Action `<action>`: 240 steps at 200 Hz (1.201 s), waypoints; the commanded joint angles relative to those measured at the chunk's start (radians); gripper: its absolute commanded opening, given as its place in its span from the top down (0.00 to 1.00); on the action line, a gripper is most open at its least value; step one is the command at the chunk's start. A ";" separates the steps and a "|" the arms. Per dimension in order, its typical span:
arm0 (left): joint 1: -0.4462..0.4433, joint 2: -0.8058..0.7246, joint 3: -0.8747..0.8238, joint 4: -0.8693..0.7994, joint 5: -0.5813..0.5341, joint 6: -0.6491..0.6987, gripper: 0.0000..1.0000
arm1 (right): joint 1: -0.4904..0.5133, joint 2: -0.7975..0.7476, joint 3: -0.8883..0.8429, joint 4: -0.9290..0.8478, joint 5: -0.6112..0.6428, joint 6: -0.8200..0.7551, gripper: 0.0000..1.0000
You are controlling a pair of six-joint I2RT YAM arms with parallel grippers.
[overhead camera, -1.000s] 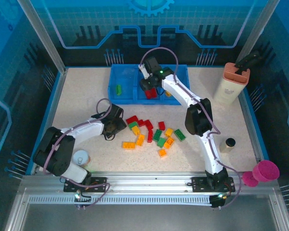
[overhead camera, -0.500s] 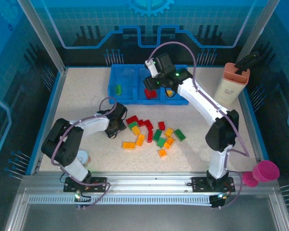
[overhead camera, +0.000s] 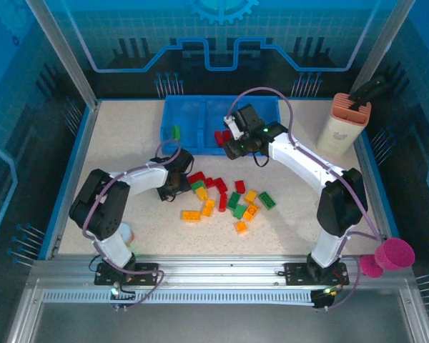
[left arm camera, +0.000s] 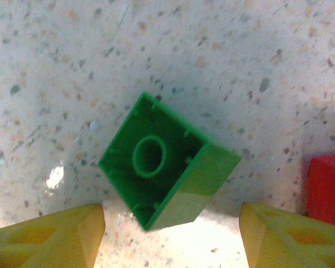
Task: Sort the legos into containers by color
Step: Rotate the lego at the center of the table, then pick up the lego from the center of the table.
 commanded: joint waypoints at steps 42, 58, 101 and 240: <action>0.010 0.076 0.106 0.036 -0.129 0.183 0.33 | 0.004 -0.039 -0.027 0.041 0.000 0.032 0.42; 0.010 0.090 0.115 0.033 -0.120 0.200 0.33 | 0.002 -0.035 -0.028 0.040 0.001 0.033 0.42; 0.010 0.117 0.120 0.013 -0.076 0.194 0.34 | -0.005 -0.025 -0.020 0.035 0.007 0.026 0.42; 0.042 0.026 0.105 -0.029 -0.046 0.203 0.77 | -0.024 -0.146 -0.107 -0.055 0.008 0.052 0.41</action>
